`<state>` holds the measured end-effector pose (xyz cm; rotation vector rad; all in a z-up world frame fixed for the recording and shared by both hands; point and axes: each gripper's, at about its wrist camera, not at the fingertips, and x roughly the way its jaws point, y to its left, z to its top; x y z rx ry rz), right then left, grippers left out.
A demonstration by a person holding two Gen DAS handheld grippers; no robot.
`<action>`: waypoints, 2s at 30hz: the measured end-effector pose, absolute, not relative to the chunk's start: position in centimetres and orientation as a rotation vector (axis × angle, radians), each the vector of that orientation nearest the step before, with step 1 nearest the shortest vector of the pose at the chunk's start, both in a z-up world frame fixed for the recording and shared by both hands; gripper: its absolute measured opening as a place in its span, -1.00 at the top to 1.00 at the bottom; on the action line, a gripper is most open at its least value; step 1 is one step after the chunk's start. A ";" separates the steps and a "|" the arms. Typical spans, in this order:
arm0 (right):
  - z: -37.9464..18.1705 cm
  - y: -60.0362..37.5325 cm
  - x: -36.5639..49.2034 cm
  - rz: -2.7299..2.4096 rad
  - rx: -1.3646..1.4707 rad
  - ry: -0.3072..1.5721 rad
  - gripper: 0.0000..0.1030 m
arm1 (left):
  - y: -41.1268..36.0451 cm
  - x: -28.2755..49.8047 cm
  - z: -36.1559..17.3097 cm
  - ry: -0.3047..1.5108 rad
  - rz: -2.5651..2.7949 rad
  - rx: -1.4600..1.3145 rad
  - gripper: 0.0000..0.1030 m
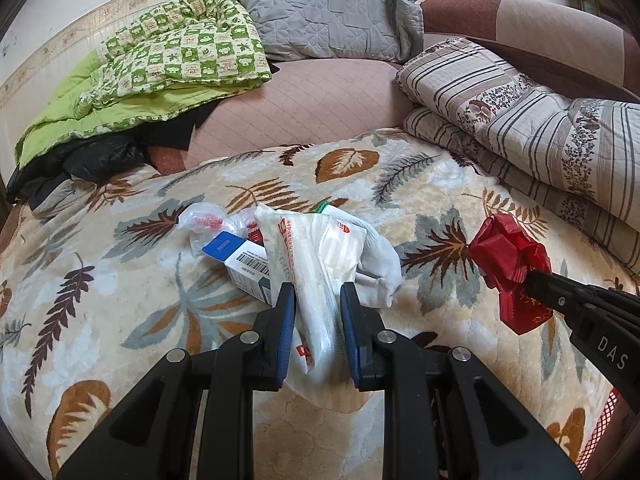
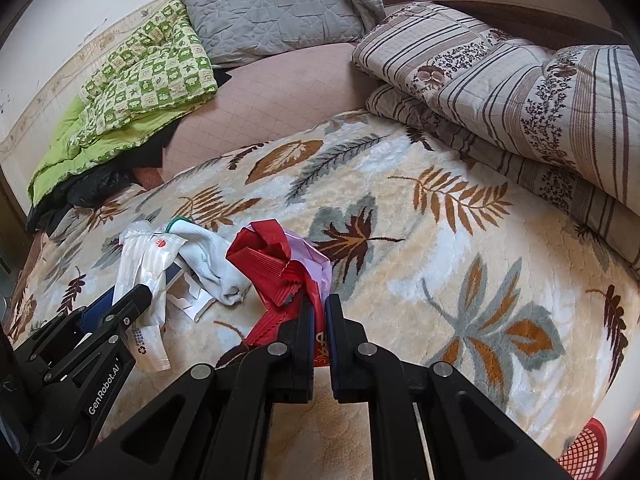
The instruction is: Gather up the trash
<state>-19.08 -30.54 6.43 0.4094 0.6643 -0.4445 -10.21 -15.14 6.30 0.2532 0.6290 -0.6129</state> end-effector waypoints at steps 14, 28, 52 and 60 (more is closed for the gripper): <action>6.4 -30.6 -19.1 -0.445 0.408 0.664 0.87 | -15.3 -10.4 6.4 0.628 -0.627 0.252 0.58; 6.4 -30.6 -19.1 -0.445 0.409 0.664 0.87 | -15.2 -10.4 6.4 0.630 -0.627 0.250 0.58; 8.2 -30.3 -23.6 -0.520 0.448 0.611 0.88 | -14.7 -13.2 7.2 0.635 -0.704 0.237 0.57; 6.7 -30.3 -27.0 -0.565 0.520 0.633 0.88 | -14.7 -14.2 6.8 0.632 -0.722 0.269 0.57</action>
